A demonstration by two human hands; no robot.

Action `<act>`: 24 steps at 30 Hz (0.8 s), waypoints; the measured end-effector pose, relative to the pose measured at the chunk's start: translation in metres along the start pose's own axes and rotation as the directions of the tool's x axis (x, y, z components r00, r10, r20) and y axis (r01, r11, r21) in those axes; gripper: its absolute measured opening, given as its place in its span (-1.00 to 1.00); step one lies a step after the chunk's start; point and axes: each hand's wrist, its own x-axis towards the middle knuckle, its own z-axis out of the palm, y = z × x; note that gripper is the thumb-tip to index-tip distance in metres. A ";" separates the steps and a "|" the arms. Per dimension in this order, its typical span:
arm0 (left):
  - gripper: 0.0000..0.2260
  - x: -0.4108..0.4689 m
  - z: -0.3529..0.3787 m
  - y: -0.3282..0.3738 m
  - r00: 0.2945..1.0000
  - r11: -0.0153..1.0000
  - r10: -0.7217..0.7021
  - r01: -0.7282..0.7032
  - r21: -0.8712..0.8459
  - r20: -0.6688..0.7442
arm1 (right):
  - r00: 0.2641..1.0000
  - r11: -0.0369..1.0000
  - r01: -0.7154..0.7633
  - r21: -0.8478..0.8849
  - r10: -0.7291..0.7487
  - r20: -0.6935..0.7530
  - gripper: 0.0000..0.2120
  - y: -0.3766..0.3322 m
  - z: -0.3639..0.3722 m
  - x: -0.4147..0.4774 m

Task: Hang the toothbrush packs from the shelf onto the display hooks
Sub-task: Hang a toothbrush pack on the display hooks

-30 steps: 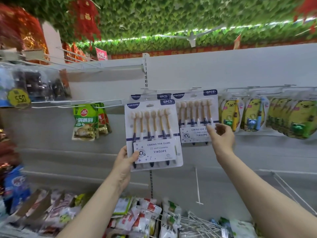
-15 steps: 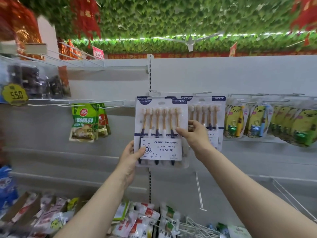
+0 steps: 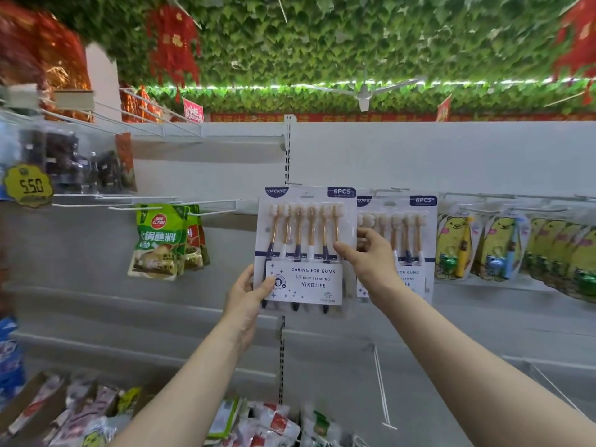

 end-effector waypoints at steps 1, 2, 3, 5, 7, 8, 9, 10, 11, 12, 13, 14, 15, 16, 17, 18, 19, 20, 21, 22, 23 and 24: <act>-0.68 0.000 0.000 -0.002 1.000 1.000 -0.007 0.007 -0.013 -0.003 | 1.000 1.000 -0.003 -0.004 0.003 0.002 -0.68 0.001 0.000 0.001; -0.68 0.000 0.000 -0.004 1.000 1.000 -0.016 0.016 -0.021 -0.004 | 1.000 1.000 -0.007 -0.007 0.007 0.004 -0.67 0.003 0.001 0.002; -0.69 0.001 0.000 -0.005 1.000 0.999 -0.021 0.021 -0.026 -0.001 | 1.000 1.000 -0.013 -0.008 0.013 0.005 -0.67 0.005 0.002 0.003; -0.72 0.002 0.000 -0.005 1.000 0.999 -0.026 0.026 -0.032 0.007 | 1.000 1.000 -0.018 -0.003 0.018 0.006 -0.68 0.007 0.005 0.005; -0.72 0.007 -0.003 -0.005 0.999 0.999 -0.032 0.032 -0.026 0.000 | 1.000 1.000 -0.010 0.005 0.010 0.009 -0.70 0.008 0.008 0.007; -0.71 0.010 -0.005 -0.005 0.999 0.999 -0.035 0.035 -0.021 0.000 | 1.000 1.000 -0.003 0.005 0.003 0.009 -0.71 0.008 0.009 0.008; -0.70 0.012 -0.006 -0.006 0.999 0.999 -0.036 0.036 -0.013 0.003 | 1.000 1.000 0.005 0.000 -0.005 0.008 -0.73 0.008 0.010 0.008; -0.70 0.014 -0.007 -0.007 0.999 0.999 -0.038 0.038 -0.002 0.002 | 1.000 1.000 0.008 -0.010 -0.008 0.006 -0.74 0.008 0.011 0.009; -0.70 0.016 -0.008 -0.008 0.999 0.999 -0.041 0.041 0.007 -0.002 | 1.000 1.000 0.007 -0.019 -0.007 0.003 -0.74 0.009 0.012 0.010; -0.71 0.017 -0.008 -0.009 0.999 0.999 -0.042 0.042 0.009 -0.002 | 1.000 1.000 0.004 -0.029 -0.004 0.000 -0.74 0.010 0.012 0.011; -0.71 0.019 -0.009 -0.010 0.999 0.999 -0.044 0.044 0.007 -0.004 | 1.000 0.999 0.000 -0.033 0.000 -0.001 -0.74 0.011 0.013 0.012; -0.72 0.021 -0.009 -0.011 0.999 0.999 -0.046 0.046 0.004 -0.002 | 1.000 0.999 -0.002 -0.032 0.002 0.002 -0.74 0.011 0.014 0.013; -0.72 0.022 -0.009 -0.012 0.999 0.999 -0.049 0.049 0.000 -0.001 | 1.000 1.000 -0.004 -0.027 0.005 0.009 -0.74 0.011 0.015 0.014; -0.72 0.025 -0.010 -0.013 0.999 0.999 -0.053 0.053 -0.004 0.003 | 1.000 1.000 -0.005 -0.023 0.005 0.014 -0.74 0.012 0.016 0.015; -0.72 0.027 -0.011 -0.014 0.998 0.998 -0.058 0.058 -0.013 0.005 | 1.000 1.000 -0.002 -0.022 0.003 0.015 -0.75 0.012 0.017 0.016; -0.71 0.030 -0.011 -0.015 0.998 0.998 -0.064 0.064 -0.021 0.002 | 1.000 1.000 0.000 -0.027 0.001 0.015 -0.76 0.012 0.018 0.017; -0.71 0.033 -0.012 -0.017 0.998 0.997 -0.067 0.067 -0.027 0.003 | 1.000 0.999 0.000 -0.032 0.000 0.015 -0.76 0.013 0.019 0.018; -0.72 0.036 -0.013 -0.019 0.998 0.997 -0.066 0.066 -0.033 0.009 | 1.000 0.999 -0.001 -0.037 0.001 0.015 -0.77 0.014 0.020 0.020; -0.72 0.040 -0.014 -0.021 0.998 0.997 -0.065 0.066 -0.035 0.015 | 1.000 0.999 -0.002 -0.040 0.002 0.012 -0.77 0.015 0.021 0.022; -0.71 0.042 -0.014 -0.022 0.998 0.997 -0.066 0.067 -0.037 0.016 | 1.000 0.999 -0.003 -0.044 0.003 0.008 -0.77 0.016 0.022 0.023; -0.70 0.044 -0.014 -0.024 0.998 0.997 -0.068 0.069 -0.040 0.015 | 1.000 0.999 -0.003 -0.046 0.003 0.003 -0.77 0.017 0.023 0.024; -0.69 0.047 -0.014 -0.026 0.997 0.996 -0.072 0.072 -0.043 0.017 | 1.000 0.999 -0.005 -0.047 0.005 0.000 -0.77 0.018 0.023 0.025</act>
